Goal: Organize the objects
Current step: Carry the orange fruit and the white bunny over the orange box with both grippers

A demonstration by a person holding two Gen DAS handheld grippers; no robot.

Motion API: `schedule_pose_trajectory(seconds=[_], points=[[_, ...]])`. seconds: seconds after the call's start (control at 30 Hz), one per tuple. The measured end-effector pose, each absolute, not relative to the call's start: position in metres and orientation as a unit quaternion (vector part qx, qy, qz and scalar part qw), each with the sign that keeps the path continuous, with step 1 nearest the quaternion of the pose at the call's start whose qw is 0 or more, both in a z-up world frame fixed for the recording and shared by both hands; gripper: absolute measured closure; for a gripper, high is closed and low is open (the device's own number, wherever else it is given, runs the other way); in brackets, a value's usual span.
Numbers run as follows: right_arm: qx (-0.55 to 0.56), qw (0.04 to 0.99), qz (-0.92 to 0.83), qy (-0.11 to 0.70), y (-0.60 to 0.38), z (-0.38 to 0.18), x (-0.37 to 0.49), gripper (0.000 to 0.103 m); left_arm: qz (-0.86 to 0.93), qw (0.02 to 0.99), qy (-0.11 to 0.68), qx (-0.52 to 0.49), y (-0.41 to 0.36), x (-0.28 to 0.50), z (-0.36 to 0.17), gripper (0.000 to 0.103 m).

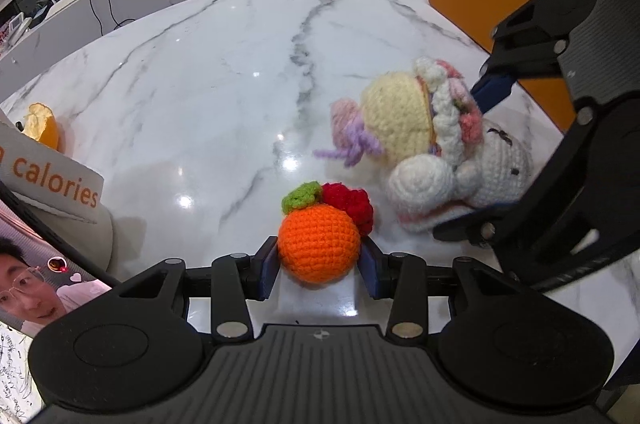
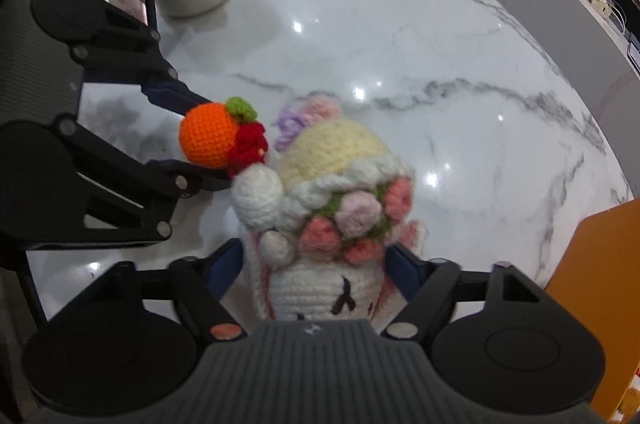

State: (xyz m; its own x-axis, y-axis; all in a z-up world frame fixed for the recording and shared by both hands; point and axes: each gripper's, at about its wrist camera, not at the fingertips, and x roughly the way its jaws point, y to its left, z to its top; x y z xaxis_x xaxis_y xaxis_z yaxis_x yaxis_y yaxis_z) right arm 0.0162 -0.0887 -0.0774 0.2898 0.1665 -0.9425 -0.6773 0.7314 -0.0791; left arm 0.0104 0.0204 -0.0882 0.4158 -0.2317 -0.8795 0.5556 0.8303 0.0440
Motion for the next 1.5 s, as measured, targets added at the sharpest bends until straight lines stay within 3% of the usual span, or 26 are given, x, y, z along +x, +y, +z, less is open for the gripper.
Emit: schedule_pose_trajectory(seconds=[0.23,0.9,1.5], points=[[-0.219,0.767,0.258,0.545,-0.091,-0.072,0.016,0.045,-0.239,0.825,0.484,0.167,0.019,0.012,-0.088,0.055],[-0.142,0.818,0.214,0.515,-0.116,-0.023,0.022,0.048,-0.226,0.856,0.435,0.163,0.006,0.014,-0.038,0.055],[-0.047,0.883,0.162,0.438,-0.170,0.042,0.013,0.049,-0.234,0.893,0.364,0.123,-0.021,0.016,0.031,0.055]])
